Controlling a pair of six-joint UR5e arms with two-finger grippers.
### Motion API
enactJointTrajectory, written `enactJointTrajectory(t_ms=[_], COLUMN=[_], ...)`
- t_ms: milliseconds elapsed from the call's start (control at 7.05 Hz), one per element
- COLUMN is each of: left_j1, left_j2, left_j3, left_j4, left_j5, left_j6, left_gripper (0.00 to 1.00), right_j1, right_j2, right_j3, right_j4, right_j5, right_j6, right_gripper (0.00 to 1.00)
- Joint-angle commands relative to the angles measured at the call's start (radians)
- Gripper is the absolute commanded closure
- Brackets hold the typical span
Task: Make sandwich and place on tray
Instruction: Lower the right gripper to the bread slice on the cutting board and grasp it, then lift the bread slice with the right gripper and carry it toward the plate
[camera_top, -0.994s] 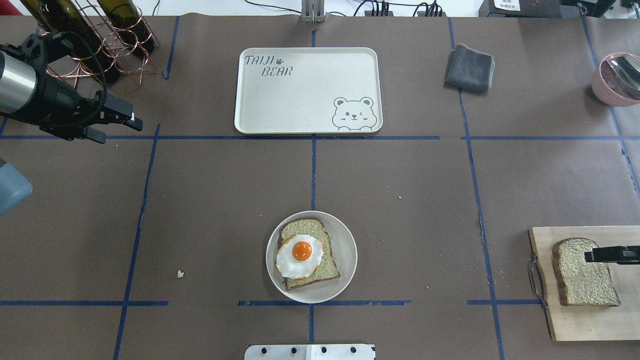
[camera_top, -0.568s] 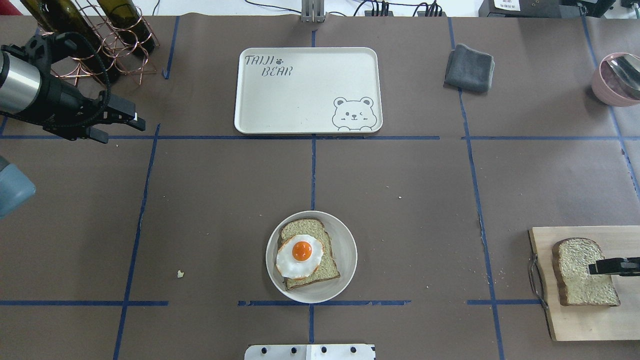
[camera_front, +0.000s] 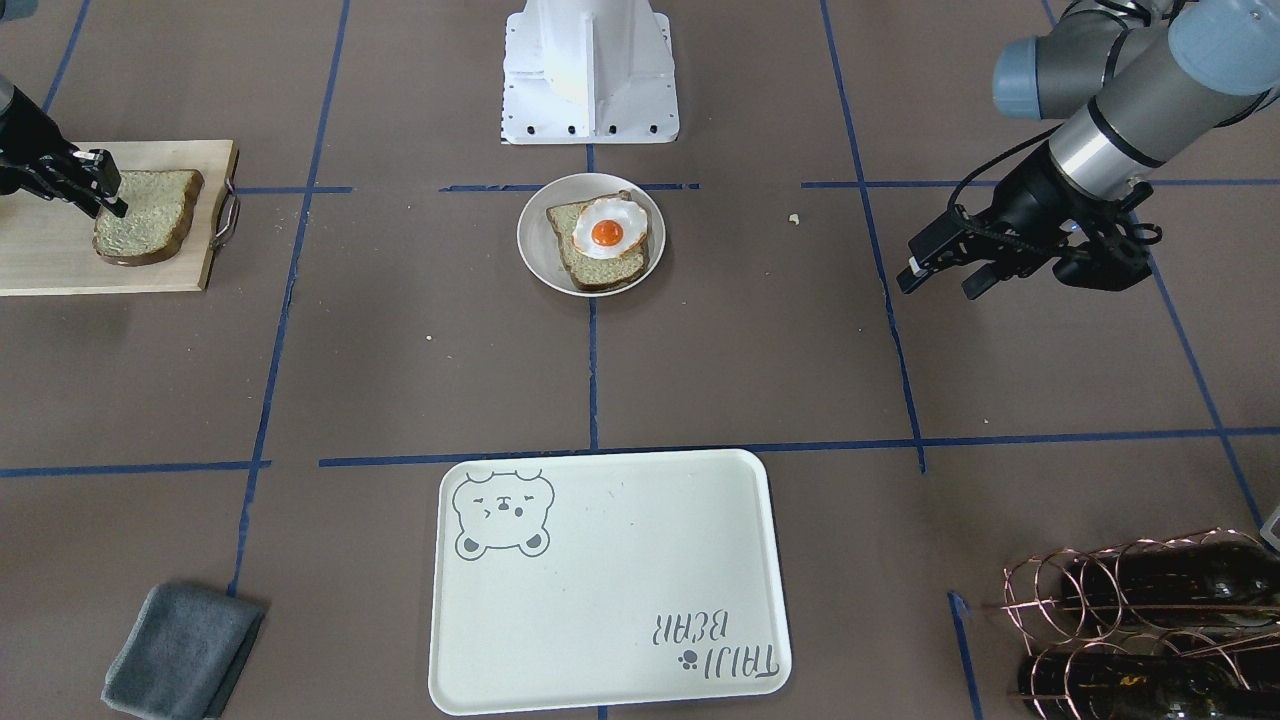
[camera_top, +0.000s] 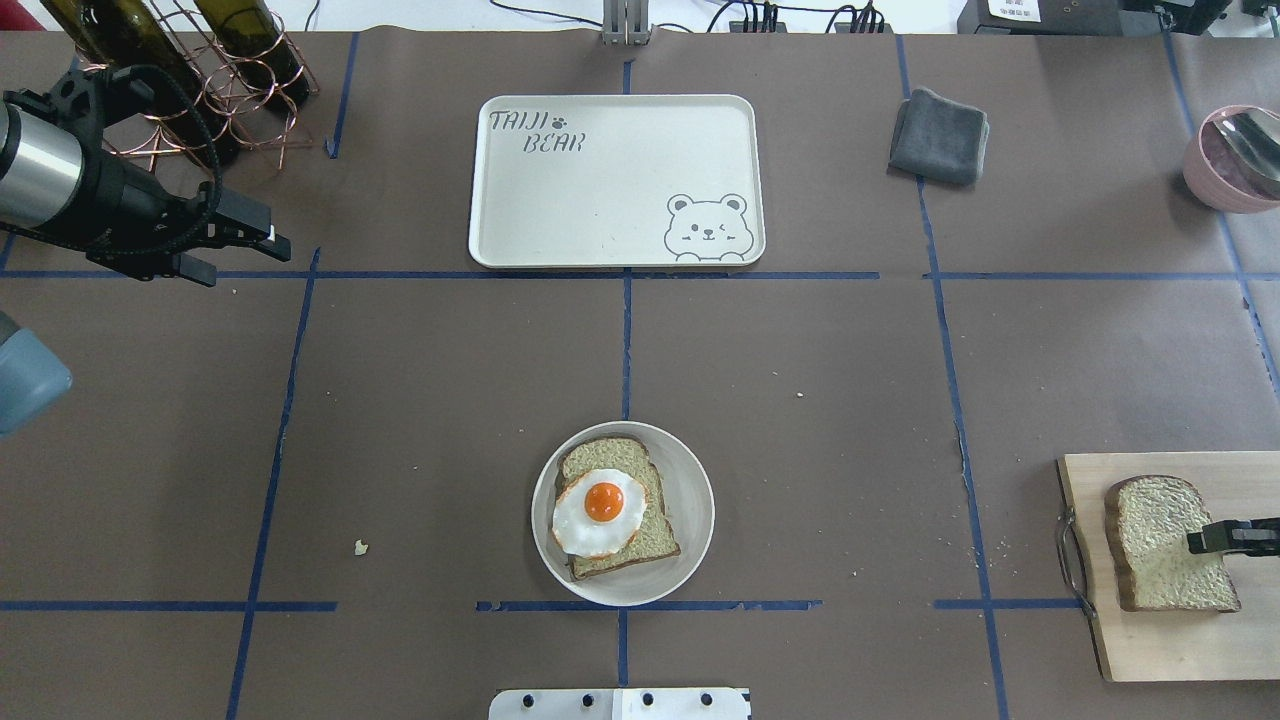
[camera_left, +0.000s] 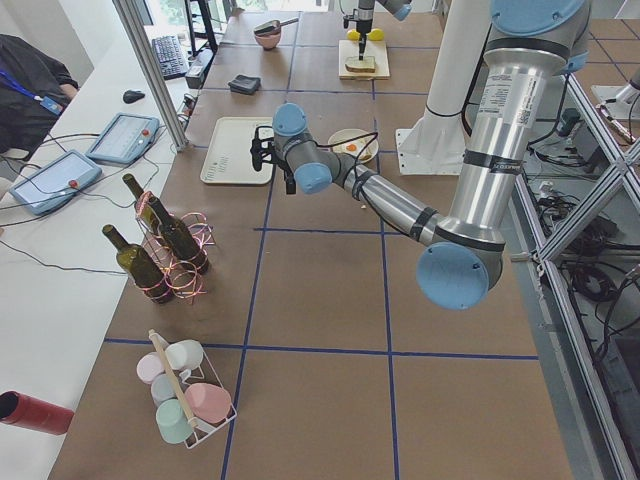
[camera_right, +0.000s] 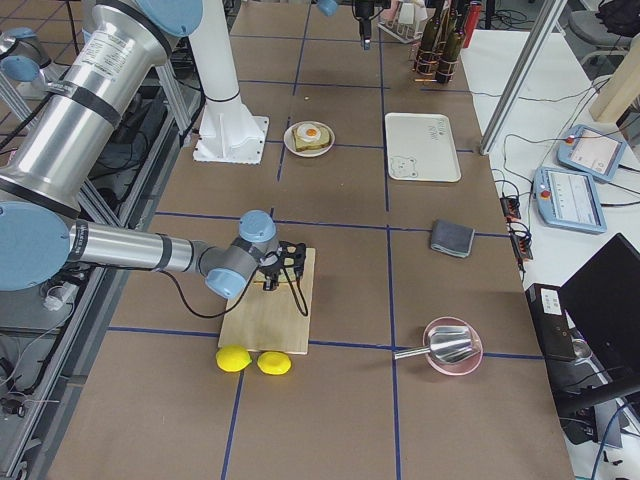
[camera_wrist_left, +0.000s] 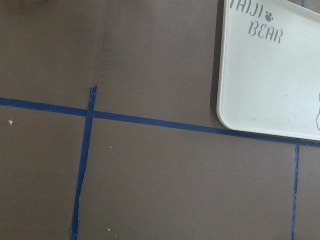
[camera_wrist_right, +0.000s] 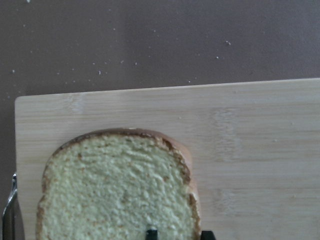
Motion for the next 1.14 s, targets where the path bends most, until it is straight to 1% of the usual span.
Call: enactJointTrajectory(t_ms=[0,284,426,710,852,994], left_j1=[0.0,0.0,0.0,0.0,0.0,0.0], left_j2=[-0.001,0.001,-0.001,-0.001,0.001,-0.001], left_j3=[0.001,0.001,0.001,0.001,0.005,0.007], left_j4=[0.0,0.0,0.0,0.0,0.0,0.0], left_j5=[0.001,0.016,0.016,0.016,0.016,0.016], left_j6=[0.0,0.0,0.0,0.0,0.0,0.0], left_gripper=[0.0,0.0,0.0,0.0,0.0,0.0], right_j1=[-0.001,-0.001,0.001,0.012,0.038,0.112], right_j2=[0.0,0.001,0.003,0.0,0.003,0.017], right_j3=[0.0,0.001,0.016,0.111,0.147,0.159], right_j4=[-0.001,-0.001,0.001,0.005,0.006,0.007], right_j5=[0.002,0.003,0.005,0.026,0.066,0.139], right_j6=[0.0,0.0,-0.001,-0.001,0.0,0.0], right_gripper=[1.0,1.0,1.0,1.0,1.0,1.0])
